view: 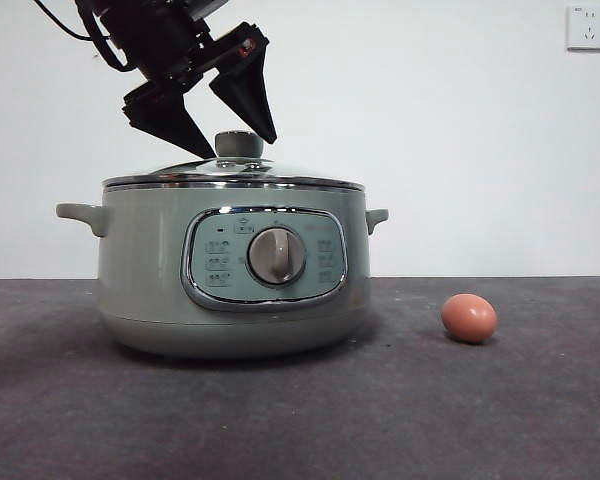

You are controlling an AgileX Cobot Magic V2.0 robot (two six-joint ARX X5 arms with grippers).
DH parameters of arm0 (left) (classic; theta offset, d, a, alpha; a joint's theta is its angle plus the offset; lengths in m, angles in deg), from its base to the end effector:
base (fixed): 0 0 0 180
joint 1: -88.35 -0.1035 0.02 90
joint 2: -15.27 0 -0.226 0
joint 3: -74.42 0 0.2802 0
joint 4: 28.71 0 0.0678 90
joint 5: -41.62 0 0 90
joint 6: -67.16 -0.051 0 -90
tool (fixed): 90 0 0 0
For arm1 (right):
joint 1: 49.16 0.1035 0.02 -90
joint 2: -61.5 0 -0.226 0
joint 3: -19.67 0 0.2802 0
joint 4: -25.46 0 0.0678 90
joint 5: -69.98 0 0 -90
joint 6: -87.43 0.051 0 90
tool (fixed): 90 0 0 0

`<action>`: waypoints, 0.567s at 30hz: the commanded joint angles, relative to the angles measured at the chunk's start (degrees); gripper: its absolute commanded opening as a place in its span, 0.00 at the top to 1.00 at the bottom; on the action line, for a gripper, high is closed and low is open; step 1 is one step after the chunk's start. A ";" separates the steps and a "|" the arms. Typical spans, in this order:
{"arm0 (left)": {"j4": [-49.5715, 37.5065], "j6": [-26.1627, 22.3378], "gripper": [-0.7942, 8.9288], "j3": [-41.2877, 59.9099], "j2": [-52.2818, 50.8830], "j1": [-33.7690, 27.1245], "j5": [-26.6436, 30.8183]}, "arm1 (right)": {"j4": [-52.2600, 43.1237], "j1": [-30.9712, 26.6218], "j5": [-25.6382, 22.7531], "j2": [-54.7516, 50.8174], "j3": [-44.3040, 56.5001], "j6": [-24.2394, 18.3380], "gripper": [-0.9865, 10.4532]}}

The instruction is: Pick up the egg,open the lid,put the egg in the pot,close the lid

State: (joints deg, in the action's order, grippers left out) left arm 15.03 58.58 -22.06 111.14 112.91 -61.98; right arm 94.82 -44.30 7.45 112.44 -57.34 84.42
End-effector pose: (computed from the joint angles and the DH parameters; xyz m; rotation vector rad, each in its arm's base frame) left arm 0.3670 -0.1809 0.2511 0.2104 0.7145 -0.6903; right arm 0.2088 0.0414 0.3246 0.1013 0.7357 0.5561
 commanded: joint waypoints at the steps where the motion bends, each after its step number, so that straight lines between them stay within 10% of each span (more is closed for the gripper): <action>1: 0.00 -0.44 0.44 -0.24 0.57 0.31 -0.11 | -0.33 0.00 0.22 -0.07 -0.13 0.00 0.39; 17: 0.42 2.16 0.70 -0.24 0.66 0.68 -0.28 | -1.46 0.00 0.22 -0.07 -0.13 1.49 0.39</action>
State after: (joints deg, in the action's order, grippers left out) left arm 15.40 59.85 -22.06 111.14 113.34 -62.22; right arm 93.66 -44.30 7.45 112.44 -57.34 85.49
